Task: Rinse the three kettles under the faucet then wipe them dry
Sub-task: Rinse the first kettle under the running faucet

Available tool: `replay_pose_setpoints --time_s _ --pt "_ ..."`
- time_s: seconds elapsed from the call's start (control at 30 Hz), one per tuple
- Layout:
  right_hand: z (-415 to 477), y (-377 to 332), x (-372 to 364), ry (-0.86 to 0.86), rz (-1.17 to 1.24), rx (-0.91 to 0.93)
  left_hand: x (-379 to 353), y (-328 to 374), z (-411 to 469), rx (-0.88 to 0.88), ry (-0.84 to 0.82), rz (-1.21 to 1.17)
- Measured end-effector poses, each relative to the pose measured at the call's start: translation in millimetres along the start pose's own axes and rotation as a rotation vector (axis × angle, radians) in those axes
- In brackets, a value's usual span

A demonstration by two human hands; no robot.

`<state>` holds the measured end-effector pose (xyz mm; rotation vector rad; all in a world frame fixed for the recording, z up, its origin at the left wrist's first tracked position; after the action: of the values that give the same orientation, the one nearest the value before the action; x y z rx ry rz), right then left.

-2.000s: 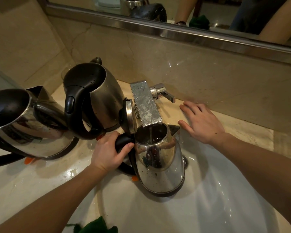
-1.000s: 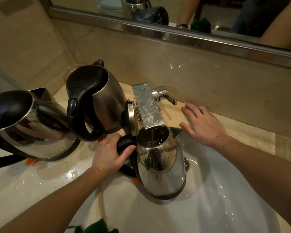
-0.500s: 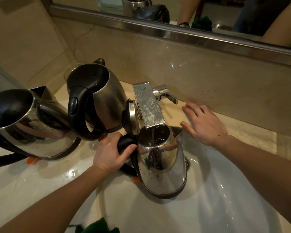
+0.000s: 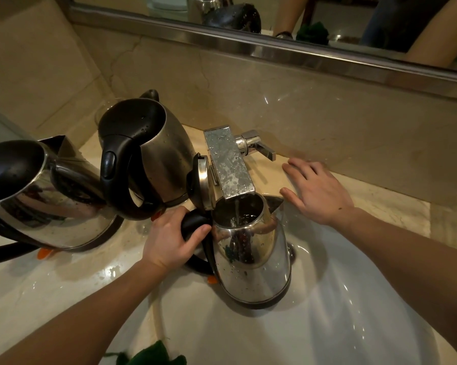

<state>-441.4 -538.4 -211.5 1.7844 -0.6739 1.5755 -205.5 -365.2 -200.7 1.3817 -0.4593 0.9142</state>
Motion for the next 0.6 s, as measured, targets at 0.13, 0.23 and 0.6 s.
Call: replay_pose_setpoints --time_s 0.13,0.23,0.6 --pt "-0.1 -0.1 0.1 -0.001 0.000 0.002 0.4 -0.6 -0.4 0.002 0.002 0.001" --pt "-0.2 0.5 -0.2 0.002 -0.001 0.000 -0.1 -1.9 -0.5 0.014 0.001 -0.005" --pt "-0.6 -0.8 1.2 -0.005 -0.017 0.001 -1.1 -1.1 0.0 0.029 -0.010 0.000"
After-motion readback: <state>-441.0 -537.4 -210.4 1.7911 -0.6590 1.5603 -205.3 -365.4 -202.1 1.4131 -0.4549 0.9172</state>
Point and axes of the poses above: each hand's wrist, its own z-axis towards the middle knuckle, its own x-axis out of the back of the hand, y = z × x, the point moved 8 cm from there along z, towards the middle knuckle, and after that the axes turned 8 degrees about -z, right-handed, at the moved point
